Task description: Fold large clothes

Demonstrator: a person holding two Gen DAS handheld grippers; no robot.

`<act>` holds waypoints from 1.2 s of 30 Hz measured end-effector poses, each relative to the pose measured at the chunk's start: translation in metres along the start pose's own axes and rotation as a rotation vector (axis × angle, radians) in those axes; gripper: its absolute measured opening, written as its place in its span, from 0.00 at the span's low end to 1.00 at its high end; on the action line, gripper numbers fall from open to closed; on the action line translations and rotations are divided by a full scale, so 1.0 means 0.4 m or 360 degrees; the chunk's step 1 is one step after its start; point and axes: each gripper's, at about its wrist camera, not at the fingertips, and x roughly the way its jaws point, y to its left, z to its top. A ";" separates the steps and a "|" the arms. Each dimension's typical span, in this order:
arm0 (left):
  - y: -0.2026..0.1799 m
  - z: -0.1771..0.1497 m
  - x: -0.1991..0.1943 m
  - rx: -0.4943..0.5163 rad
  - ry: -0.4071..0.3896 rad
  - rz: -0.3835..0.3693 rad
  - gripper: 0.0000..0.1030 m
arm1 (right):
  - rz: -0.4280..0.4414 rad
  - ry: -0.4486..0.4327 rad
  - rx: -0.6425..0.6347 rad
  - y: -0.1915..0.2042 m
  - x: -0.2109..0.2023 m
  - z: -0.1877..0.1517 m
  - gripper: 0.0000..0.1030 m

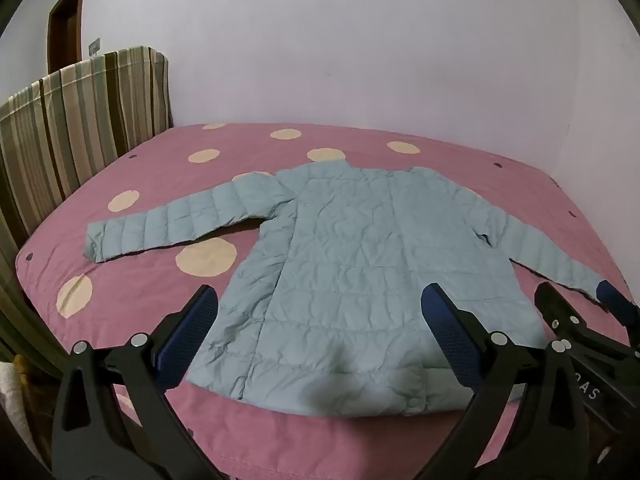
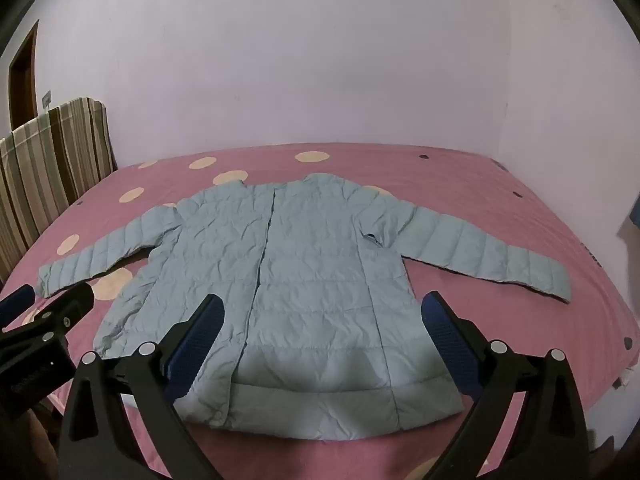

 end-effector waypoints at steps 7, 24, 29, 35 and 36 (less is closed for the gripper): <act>-0.015 0.002 -0.013 -0.0001 -0.0014 0.0001 0.98 | 0.0009 -0.0005 0.0006 0.001 -0.006 -0.001 0.95; -0.021 0.020 -0.010 0.0001 -0.0010 -0.0011 0.98 | 0.0009 -0.0032 0.0005 0.006 -0.023 0.013 0.95; -0.015 0.008 -0.017 0.0000 -0.0015 -0.0013 0.98 | 0.0012 -0.0037 0.0008 0.003 -0.020 0.008 0.95; -0.023 0.012 -0.019 -0.0003 -0.0012 -0.0006 0.98 | 0.0009 -0.0038 0.0008 0.004 -0.019 0.007 0.95; -0.025 0.012 -0.019 -0.0003 -0.0009 -0.0005 0.98 | 0.0008 -0.0038 0.0007 0.004 -0.019 0.007 0.95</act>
